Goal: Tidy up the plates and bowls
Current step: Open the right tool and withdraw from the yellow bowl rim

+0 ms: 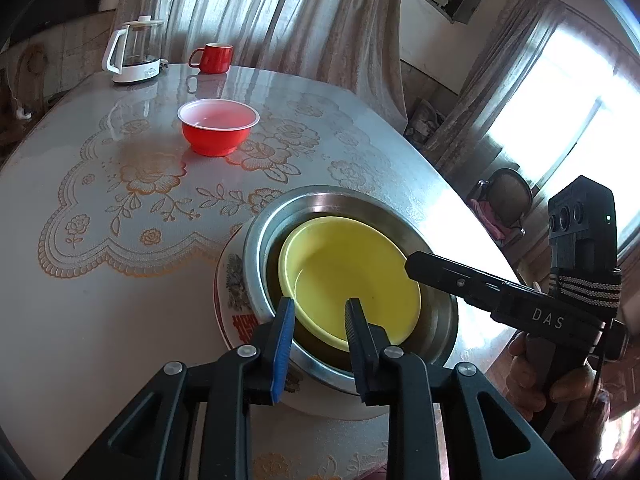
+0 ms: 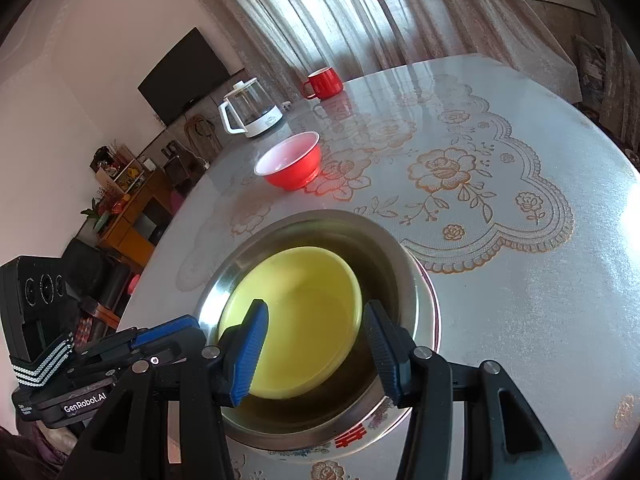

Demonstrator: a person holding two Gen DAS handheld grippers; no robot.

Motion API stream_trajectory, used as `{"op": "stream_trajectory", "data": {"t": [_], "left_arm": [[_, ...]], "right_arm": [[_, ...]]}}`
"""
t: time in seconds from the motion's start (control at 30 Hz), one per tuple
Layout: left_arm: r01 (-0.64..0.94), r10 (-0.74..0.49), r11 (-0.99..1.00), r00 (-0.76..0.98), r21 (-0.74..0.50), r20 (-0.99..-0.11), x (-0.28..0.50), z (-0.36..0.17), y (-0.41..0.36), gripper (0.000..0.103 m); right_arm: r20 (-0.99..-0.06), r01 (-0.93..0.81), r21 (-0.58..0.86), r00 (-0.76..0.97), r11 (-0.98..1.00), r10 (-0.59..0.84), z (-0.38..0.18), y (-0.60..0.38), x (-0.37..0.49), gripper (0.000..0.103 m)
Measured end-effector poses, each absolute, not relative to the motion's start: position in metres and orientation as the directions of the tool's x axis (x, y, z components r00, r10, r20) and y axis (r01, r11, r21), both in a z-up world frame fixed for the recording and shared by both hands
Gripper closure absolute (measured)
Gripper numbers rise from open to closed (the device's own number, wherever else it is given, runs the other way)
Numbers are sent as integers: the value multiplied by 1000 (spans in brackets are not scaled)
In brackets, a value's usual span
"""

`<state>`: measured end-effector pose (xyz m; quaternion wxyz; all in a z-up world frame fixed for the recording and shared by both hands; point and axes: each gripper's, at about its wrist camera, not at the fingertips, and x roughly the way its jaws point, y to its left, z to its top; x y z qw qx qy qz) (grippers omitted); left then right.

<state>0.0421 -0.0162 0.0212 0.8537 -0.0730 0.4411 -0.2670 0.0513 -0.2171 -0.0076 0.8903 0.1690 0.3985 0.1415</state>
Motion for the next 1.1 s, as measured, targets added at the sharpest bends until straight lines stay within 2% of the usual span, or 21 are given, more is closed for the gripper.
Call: {"op": "stream_trajectory", "data": {"t": [0.23, 0.77, 0.97, 1.1], "left_arm": [[374, -476, 873, 506, -314, -719, 40, 25, -13, 69], [316, -373, 921, 555, -227, -744, 37, 22, -1, 69], [303, -358, 928, 561, -217, -747, 38, 19, 5, 59], [286, -346, 933, 557, -216, -755, 40, 16, 10, 59]], "right_arm": [[-684, -156, 389, 612, 908, 398, -11, -204, 53, 52], [-679, -148, 411, 609, 900, 410, -12, -207, 51, 53], [-673, -169, 412, 606, 895, 424, -7, -203, 55, 53], [-669, -174, 428, 599, 887, 440, -4, -202, 61, 53]]}}
